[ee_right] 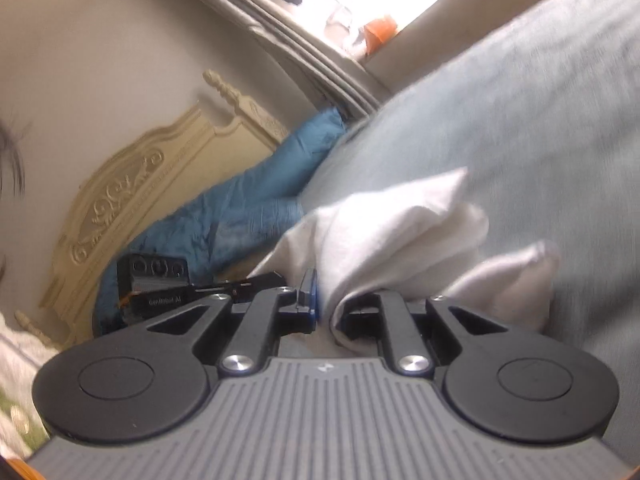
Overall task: Fold clothes
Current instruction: 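Lift the pinched strip end with the left gripper and fold it over, then pinch the folded shirt with the left gripper while the right gripper presses it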
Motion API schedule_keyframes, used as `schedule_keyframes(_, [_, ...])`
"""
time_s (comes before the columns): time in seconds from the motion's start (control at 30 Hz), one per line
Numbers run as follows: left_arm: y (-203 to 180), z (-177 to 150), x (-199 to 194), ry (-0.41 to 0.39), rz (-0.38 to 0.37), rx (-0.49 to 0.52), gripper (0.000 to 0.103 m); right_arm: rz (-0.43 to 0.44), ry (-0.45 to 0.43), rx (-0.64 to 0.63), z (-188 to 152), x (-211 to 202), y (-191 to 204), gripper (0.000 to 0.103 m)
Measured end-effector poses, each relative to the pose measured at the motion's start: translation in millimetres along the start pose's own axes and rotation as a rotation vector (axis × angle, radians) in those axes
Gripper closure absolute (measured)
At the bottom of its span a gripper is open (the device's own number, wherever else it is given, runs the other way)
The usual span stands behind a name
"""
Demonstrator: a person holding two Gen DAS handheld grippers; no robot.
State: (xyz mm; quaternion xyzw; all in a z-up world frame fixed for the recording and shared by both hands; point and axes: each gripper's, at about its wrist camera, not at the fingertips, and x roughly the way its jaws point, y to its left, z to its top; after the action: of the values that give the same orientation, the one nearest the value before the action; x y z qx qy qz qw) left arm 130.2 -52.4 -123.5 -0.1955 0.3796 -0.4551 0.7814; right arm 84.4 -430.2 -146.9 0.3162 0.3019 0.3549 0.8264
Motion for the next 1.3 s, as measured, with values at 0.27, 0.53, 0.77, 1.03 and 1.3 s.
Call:
schedule_keyframes(0.27, [3,-38,8,0.120,0.021,0.029,0.078,-0.088,0.075,0.021,-50,-5,-2,0.090])
schedule_keyframes(0.53, [8,-41,-6,0.119,0.016,-0.036,0.047,-0.145,0.106,0.022,-64,-8,7,0.080])
schedule_keyframes(0.77, [8,-18,-23,0.052,0.029,-0.070,0.044,-0.187,0.046,0.025,-62,-31,21,0.069])
schedule_keyframes(1.03, [12,-5,-9,0.058,0.108,-0.055,0.047,-0.315,-0.004,-0.085,-47,-34,36,0.069])
schedule_keyframes(1.3, [14,-9,-2,0.032,0.180,-0.048,0.063,-0.439,-0.069,-0.402,-37,-8,76,0.081])
